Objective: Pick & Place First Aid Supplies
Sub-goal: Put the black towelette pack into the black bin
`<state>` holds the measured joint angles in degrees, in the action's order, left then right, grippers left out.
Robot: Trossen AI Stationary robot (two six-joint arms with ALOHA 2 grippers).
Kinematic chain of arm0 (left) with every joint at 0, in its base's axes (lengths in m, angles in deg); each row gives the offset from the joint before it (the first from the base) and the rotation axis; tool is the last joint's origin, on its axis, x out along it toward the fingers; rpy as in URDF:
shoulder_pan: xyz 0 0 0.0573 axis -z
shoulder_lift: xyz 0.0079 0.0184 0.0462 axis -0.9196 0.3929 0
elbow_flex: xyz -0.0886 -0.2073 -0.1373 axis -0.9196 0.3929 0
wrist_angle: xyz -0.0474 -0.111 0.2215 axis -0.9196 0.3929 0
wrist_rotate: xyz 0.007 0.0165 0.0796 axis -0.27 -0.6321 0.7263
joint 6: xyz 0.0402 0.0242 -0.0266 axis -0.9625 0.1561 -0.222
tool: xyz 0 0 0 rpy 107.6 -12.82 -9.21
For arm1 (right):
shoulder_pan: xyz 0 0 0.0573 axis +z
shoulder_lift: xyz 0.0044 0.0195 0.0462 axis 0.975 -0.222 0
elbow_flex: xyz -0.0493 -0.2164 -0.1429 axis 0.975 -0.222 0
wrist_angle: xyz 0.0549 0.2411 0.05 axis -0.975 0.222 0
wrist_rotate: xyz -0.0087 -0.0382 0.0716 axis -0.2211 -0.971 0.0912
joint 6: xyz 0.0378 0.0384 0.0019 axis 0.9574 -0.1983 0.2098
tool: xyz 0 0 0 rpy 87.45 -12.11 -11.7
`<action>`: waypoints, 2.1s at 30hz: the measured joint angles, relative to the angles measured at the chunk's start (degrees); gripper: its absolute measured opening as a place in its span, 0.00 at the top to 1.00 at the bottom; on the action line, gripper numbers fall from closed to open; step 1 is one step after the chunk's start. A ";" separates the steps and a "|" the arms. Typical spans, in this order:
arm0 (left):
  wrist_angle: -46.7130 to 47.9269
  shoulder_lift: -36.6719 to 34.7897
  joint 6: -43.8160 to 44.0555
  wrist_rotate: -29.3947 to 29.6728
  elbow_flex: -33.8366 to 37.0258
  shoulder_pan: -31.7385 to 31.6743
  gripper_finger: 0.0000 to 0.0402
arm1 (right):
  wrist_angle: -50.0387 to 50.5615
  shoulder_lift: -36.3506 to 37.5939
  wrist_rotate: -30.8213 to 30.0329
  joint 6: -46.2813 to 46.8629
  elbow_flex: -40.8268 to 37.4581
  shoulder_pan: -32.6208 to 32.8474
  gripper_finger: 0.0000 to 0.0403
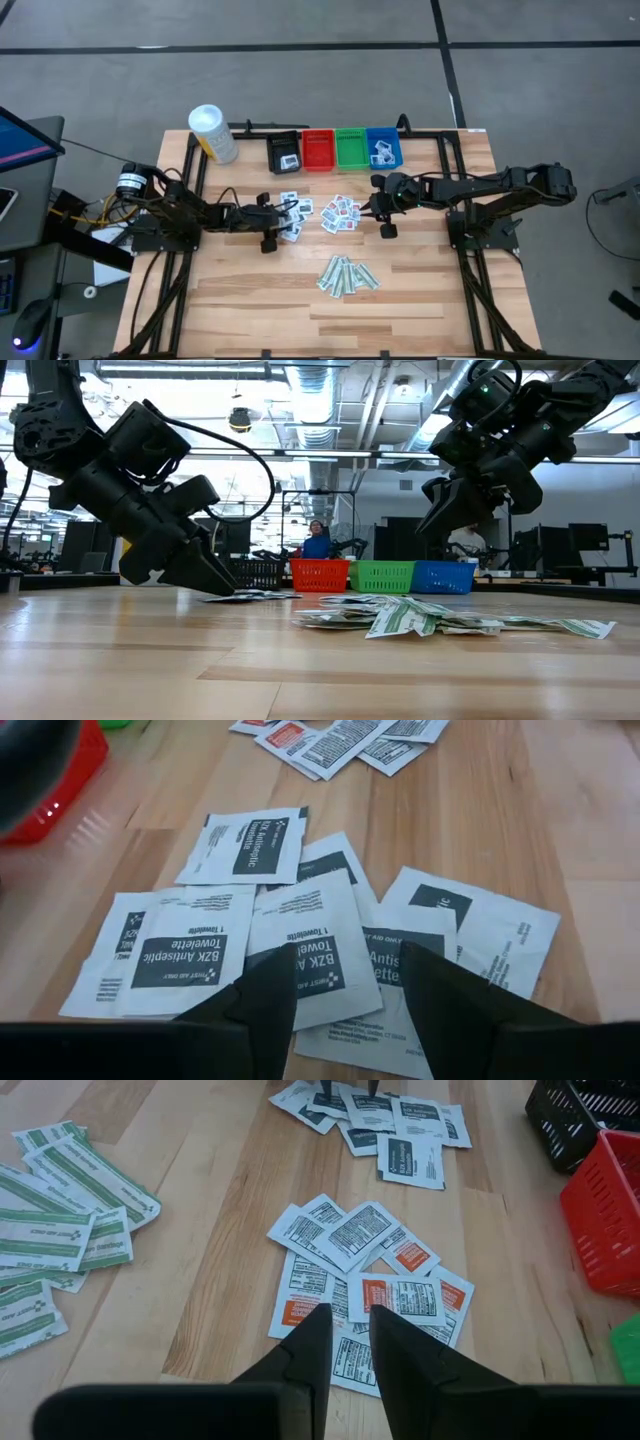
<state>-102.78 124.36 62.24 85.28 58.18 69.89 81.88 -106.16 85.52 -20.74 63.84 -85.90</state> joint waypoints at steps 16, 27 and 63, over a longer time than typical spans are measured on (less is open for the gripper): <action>3.65 -0.11 5.31 -1.70 -0.07 0.00 0.73 | 0.00 0.00 0.01 0.00 0.00 -0.01 0.84; 3.70 -0.02 5.31 -2.35 0.00 0.04 0.89 | 0.00 0.00 0.00 0.00 0.00 0.00 0.84; -3.52 0.20 3.90 -2.15 0.11 2.73 0.98 | -0.02 0.00 0.02 0.42 0.00 0.04 0.84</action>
<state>-106.30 124.56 66.15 83.13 58.28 72.63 81.86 -106.16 85.54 -20.32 63.84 -85.86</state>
